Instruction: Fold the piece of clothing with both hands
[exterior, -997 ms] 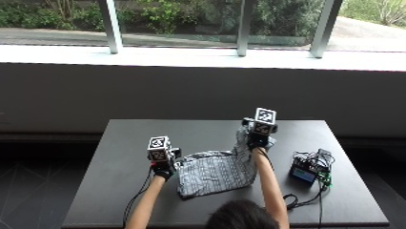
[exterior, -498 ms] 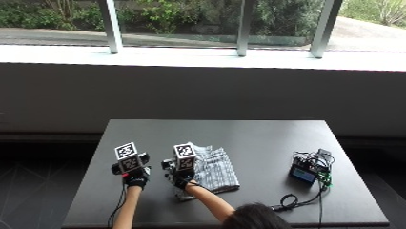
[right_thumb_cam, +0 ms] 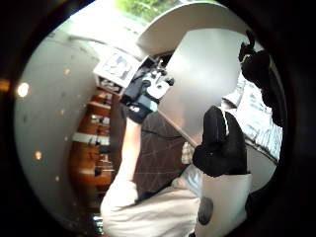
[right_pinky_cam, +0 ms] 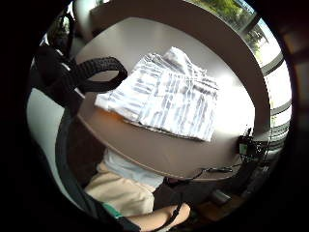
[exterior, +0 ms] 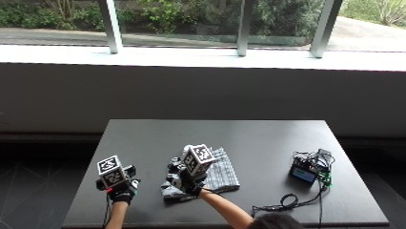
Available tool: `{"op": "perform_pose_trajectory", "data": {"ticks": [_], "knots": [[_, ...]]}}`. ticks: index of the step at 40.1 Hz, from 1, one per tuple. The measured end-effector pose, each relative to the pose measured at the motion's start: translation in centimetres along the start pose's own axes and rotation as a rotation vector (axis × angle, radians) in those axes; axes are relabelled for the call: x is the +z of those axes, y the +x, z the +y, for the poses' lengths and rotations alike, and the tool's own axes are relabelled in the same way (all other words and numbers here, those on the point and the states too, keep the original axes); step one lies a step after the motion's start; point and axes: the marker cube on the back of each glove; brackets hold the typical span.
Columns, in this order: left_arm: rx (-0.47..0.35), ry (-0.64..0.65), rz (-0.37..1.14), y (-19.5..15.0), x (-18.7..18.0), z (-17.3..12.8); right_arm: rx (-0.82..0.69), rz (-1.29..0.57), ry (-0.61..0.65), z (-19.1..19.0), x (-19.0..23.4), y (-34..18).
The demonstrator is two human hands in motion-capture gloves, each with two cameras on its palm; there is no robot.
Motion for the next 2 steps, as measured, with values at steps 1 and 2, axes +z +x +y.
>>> {"op": "perform_pose_trajectory", "data": {"ticks": [1, 2], "knots": [[0.003, 0.003, 0.002, 0.06, 0.23, -0.28, -0.005, -0.008, 0.006, 0.15, -0.15, -0.03], [0.005, 0.005, 0.003, 0.09, 0.38, -0.47, -0.008, -0.012, 0.009, 0.22, -0.21, -0.04]]}}
